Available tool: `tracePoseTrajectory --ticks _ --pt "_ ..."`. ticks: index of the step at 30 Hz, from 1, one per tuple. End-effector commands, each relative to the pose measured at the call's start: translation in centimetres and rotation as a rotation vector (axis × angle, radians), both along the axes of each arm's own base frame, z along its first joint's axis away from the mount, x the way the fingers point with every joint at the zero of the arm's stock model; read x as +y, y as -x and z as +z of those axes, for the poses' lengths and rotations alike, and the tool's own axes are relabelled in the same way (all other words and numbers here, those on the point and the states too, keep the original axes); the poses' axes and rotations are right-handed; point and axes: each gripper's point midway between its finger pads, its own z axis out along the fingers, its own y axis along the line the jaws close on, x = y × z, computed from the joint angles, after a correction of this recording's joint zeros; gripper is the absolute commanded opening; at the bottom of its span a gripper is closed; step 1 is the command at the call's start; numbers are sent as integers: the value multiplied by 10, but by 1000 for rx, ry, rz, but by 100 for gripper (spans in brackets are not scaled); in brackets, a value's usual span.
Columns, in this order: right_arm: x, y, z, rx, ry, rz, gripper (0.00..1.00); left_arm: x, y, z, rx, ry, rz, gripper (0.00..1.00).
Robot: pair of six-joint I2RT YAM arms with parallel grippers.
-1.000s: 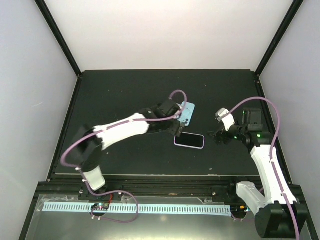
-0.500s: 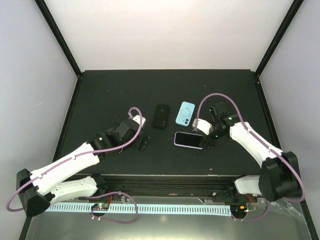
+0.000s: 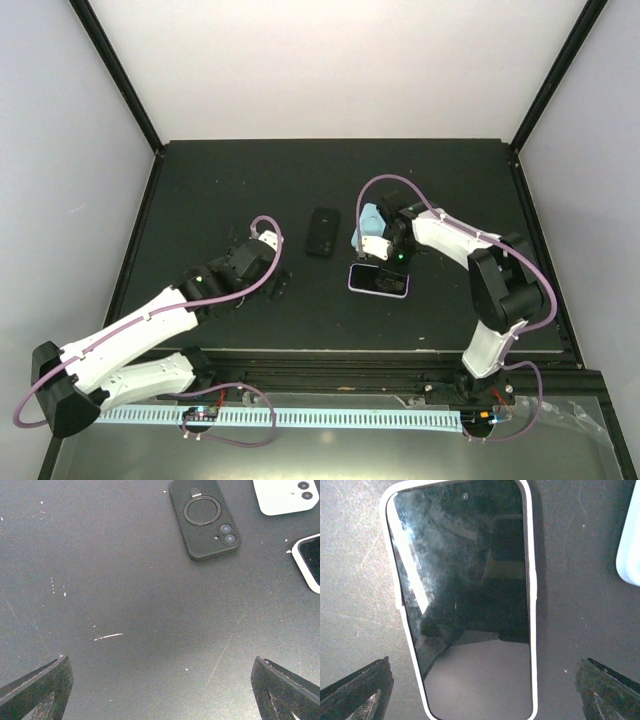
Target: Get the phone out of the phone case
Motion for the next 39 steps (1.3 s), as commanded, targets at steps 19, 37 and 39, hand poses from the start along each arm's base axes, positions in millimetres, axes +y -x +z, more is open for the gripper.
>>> tracePoseTrajectory --ticks 19,37,39 --pt "-3 1 -33 -30 155 -19 100 10 -2 21 -57 25 35 99" --pt "39 52 59 68 -185 -42 50 -15 5 21 42 431 184 99" --pt "52 60 83 59 -310 -49 50 -33 8 23 81 556 159 99"
